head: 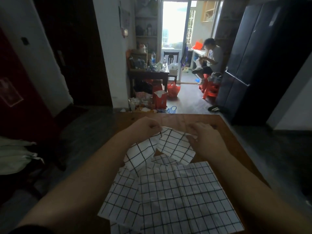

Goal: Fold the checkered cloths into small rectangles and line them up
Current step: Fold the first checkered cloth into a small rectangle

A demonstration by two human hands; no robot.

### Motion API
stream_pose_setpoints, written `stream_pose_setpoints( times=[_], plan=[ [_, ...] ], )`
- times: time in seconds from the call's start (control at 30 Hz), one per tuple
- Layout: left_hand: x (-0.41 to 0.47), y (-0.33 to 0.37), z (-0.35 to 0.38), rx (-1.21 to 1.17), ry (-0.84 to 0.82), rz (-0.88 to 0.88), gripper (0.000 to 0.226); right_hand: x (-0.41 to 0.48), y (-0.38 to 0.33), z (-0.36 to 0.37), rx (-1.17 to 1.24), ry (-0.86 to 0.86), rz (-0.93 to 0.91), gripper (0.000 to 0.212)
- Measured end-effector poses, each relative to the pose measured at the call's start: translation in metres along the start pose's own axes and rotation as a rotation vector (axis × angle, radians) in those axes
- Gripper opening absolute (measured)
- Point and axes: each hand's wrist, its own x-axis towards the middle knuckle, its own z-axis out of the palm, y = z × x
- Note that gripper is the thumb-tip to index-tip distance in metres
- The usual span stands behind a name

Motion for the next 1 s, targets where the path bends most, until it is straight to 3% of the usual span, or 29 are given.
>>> stream_pose_setpoints(
  times=[0.1, 0.2, 0.5, 0.67, 0.77, 0.9, 1.0],
  plan=[
    [-0.008, 0.009, -0.007, 0.093, -0.053, 0.039, 0.031, 0.012, -0.028, 0.008, 0.001, 0.012, -0.15, 0.043],
    [-0.014, 0.016, -0.015, 0.181, -0.054, 0.051, 0.029, 0.026, -0.055, 0.015, -0.007, 0.034, -0.229, 0.035],
    [-0.037, 0.001, -0.04, 0.364, -0.056, -0.058, 0.027, 0.032, -0.061, 0.014, 0.016, 0.016, -0.211, 0.022],
    [-0.053, -0.009, -0.042, 0.339, -0.021, -0.112, 0.03, 0.03, -0.054, 0.012, 0.02, 0.001, -0.217, 0.023],
    [-0.061, -0.015, -0.042, 0.335, -0.005, -0.118, 0.03, 0.028, -0.05, 0.011, 0.028, -0.043, -0.211, 0.022],
    [-0.065, -0.016, -0.045, 0.374, -0.005, -0.121, 0.028, 0.027, -0.05, 0.008, 0.129, -0.238, -0.277, 0.013],
    [-0.063, -0.012, -0.043, 0.32, -0.011, -0.147, 0.029, 0.029, -0.054, 0.004, 0.193, -0.262, -0.311, 0.008]
  ],
)
